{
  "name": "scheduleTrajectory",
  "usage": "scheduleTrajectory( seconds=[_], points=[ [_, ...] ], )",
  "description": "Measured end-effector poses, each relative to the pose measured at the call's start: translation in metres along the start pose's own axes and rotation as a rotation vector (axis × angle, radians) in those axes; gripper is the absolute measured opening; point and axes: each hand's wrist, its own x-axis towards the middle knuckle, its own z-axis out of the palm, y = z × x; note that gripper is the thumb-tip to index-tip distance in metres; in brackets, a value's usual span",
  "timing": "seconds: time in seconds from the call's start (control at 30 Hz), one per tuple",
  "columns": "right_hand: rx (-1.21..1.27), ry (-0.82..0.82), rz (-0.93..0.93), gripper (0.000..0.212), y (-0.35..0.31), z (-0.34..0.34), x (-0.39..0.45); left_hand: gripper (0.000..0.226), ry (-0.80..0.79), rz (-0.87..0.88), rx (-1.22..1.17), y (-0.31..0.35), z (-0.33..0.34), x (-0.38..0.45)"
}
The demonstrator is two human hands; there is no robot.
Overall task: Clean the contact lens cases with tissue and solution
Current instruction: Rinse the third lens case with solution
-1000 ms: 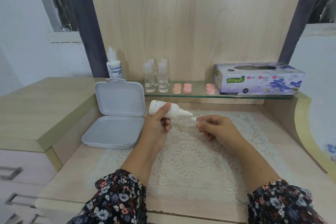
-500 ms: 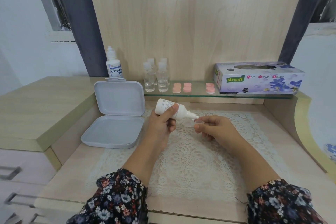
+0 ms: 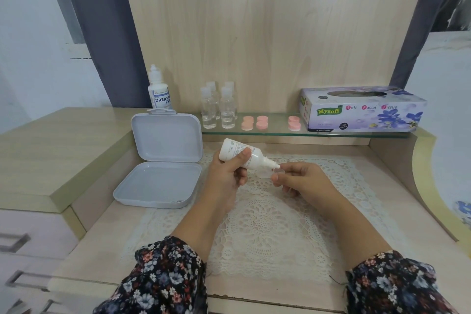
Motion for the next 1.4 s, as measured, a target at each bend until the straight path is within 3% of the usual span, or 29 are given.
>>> scheduleTrajectory(
  seconds=[0.47,1.2,1.4],
  points=[
    [-0.005,0.003,0.007,0.02,-0.0001,0.0,0.0,0.053,-0.009,0.021,0.017,0.0023,0.0001,-0.0006],
    [0.004,0.009,-0.006,0.016,-0.0023,0.001,-0.0023,0.032,-0.01,0.028,0.05,0.0018,-0.0006,0.0002],
    [-0.007,0.007,0.01,0.025,0.0007,-0.0001,0.0013,0.05,0.002,0.026,0.064,-0.0001,-0.0014,0.0013]
  ],
)
